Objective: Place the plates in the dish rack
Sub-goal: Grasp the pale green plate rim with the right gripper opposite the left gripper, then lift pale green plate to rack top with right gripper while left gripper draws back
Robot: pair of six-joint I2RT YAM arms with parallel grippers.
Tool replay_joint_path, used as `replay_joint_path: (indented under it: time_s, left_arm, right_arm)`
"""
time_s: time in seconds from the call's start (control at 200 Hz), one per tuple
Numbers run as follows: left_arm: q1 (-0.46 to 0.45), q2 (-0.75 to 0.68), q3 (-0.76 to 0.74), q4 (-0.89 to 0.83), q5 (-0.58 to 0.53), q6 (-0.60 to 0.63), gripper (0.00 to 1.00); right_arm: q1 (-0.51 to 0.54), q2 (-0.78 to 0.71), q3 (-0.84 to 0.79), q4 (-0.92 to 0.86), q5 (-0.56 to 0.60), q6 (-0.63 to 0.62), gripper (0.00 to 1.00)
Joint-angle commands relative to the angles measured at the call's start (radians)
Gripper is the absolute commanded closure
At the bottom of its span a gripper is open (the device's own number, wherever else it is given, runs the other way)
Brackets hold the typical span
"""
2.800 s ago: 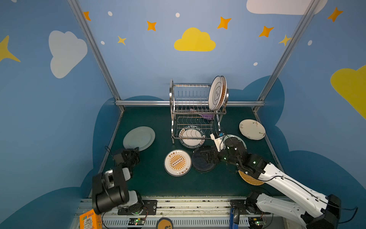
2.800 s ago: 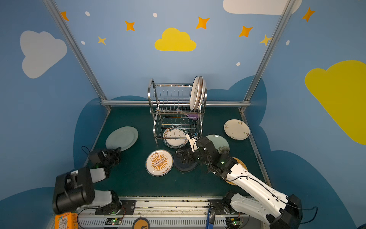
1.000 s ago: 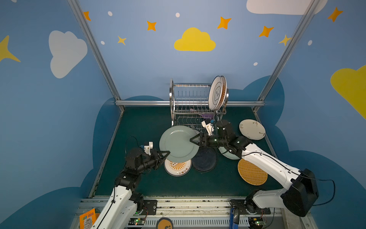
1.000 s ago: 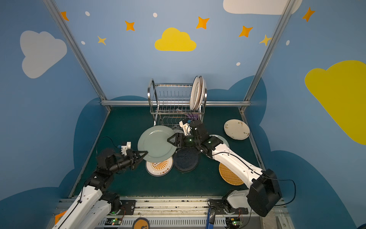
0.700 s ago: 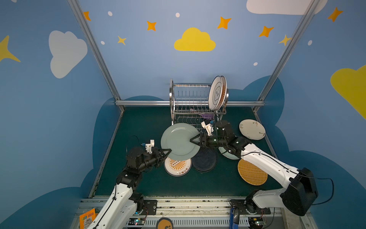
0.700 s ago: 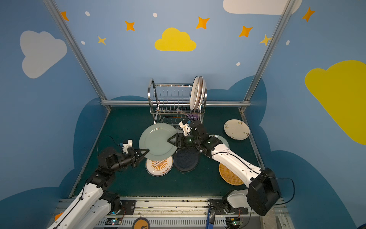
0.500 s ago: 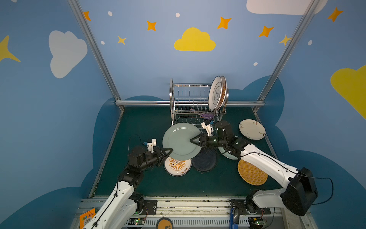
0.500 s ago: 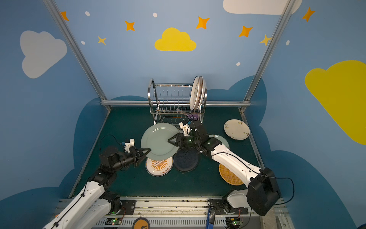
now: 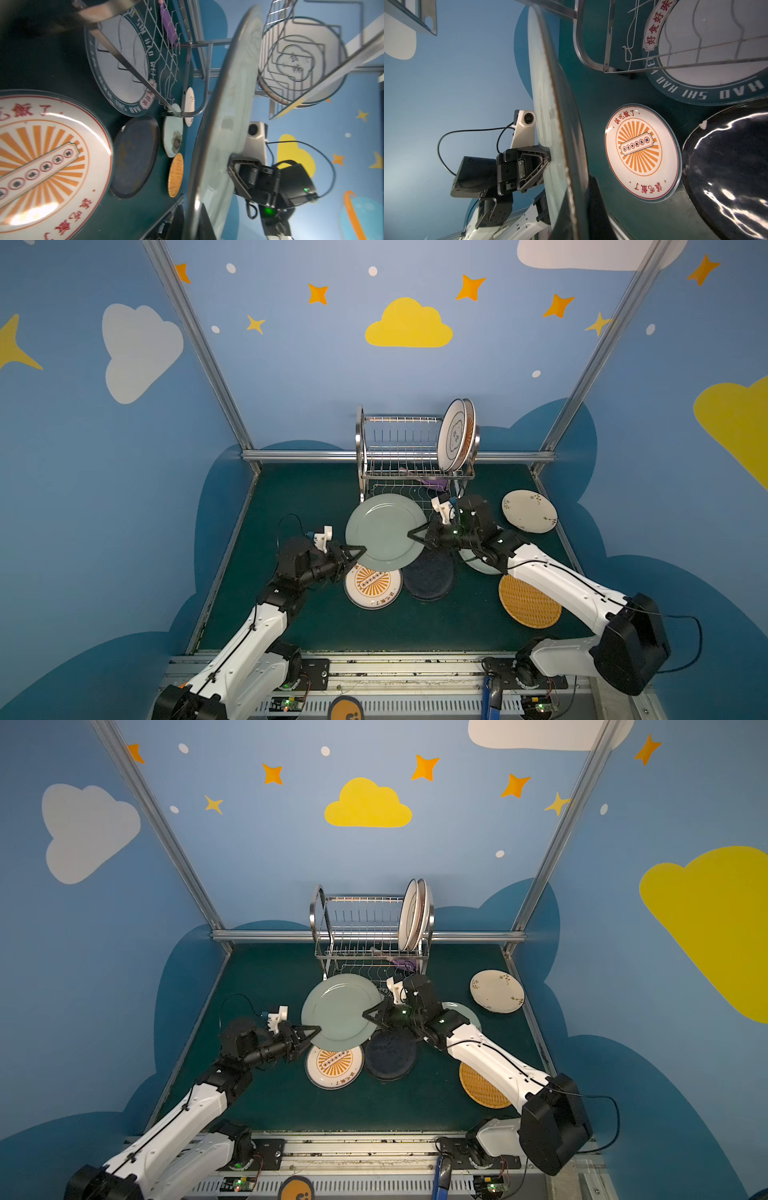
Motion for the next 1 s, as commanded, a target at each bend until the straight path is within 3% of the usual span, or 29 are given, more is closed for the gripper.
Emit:
replay_joint_path:
  time_s: [0.0, 0.08, 0.175, 0.476, 0.761, 0.996]
  left_arm:
    - [-0.001, 0.009, 0.068, -0.059, -0.011, 0.181, 0.48]
    - [0.014, -0.025, 0.099, -0.173, -0.048, 0.246, 0.19]
    - [0.055, -0.073, 0.141, -0.286, -0.048, 0.301, 0.0]
    - [0.22, -0.237, 0.298, -0.576, 0.046, 0.498, 0.0]
    - [0.233, -0.355, 0.25, -0.609, 0.082, 0.583, 0.0]
    - [0.233, -0.476, 0.227, -0.641, 0.027, 0.606, 0.0]
  right_arm:
    - [0.034, -0.067, 0.044, -0.075, 0.118, -0.024, 1.0]
    - [0.053, -0.095, 0.072, -0.141, 0.184, -0.055, 1.0]
    - [0.064, -0.126, 0.1, -0.208, 0.245, -0.075, 1.0]
    - [0.1, -0.194, 0.205, -0.329, 0.375, -0.175, 1.0]
    - [0.165, -0.188, 0.386, -0.345, 0.403, -0.288, 1.0]
    - [0.174, -0.13, 0.593, -0.367, 0.483, -0.348, 1.0]
